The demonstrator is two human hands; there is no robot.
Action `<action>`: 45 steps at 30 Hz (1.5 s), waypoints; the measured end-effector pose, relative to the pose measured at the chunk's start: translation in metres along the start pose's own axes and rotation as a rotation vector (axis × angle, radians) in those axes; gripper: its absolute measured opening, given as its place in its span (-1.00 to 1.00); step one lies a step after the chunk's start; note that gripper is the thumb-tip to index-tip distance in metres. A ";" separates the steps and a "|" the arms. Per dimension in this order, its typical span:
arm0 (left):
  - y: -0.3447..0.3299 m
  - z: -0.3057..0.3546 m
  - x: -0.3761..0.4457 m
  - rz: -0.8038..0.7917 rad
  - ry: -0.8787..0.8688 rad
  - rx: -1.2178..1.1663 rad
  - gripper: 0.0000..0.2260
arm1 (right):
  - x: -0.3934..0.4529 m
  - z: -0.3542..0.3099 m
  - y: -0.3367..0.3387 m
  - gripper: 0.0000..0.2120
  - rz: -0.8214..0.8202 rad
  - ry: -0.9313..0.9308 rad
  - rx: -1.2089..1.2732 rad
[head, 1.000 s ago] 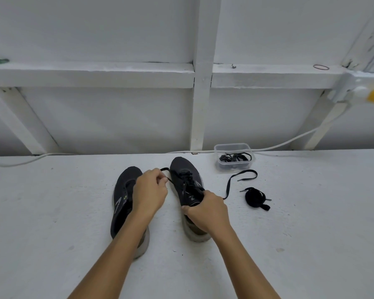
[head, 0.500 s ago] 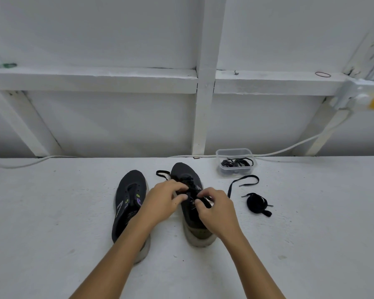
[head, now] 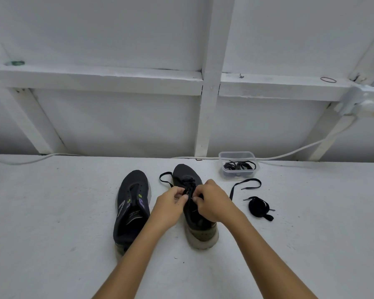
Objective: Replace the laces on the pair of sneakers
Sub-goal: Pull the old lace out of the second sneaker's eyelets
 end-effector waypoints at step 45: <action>0.015 0.021 0.008 -0.067 -0.062 0.306 -0.91 | 0.002 0.007 -0.010 -0.91 0.173 -0.063 0.287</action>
Point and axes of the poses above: each hand's wrist, its own x-axis towards the middle knuckle, its own y-axis out of the back of the hand, z = x × y, the point moved 5 cm from there along x, towards the middle knuckle, and after that the axes turned 10 degrees about -z, right-handed, at the moved point
